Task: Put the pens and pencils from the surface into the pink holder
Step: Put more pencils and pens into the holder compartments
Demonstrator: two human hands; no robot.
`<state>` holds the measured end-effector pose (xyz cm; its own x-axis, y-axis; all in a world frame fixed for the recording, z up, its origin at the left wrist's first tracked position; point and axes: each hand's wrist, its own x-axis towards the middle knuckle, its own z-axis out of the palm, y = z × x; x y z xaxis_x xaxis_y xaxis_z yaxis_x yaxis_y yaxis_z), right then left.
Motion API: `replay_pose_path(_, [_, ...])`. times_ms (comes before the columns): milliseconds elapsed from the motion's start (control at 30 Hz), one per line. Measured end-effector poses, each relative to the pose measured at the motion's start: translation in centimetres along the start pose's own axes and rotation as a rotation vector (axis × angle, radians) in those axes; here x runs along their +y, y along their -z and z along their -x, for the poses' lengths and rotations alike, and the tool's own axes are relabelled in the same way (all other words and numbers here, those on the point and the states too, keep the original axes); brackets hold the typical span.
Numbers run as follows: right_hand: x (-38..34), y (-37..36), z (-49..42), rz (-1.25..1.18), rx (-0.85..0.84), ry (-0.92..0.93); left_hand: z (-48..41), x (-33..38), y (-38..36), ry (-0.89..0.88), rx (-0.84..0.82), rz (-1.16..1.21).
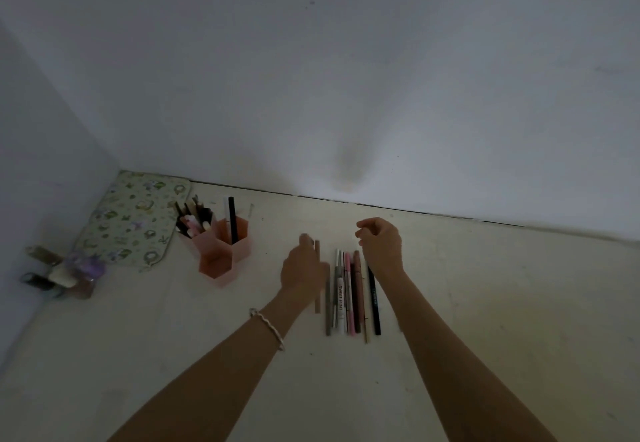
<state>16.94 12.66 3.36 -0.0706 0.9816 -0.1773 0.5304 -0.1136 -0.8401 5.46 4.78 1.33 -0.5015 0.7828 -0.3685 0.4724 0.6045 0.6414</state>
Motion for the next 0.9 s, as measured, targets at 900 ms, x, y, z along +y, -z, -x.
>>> replay_pose_path(900, [-10.0,-6.8,2.0,-0.318,0.043,0.174,-2.9,-3.8,15.9,-0.332,0.505,-0.71])
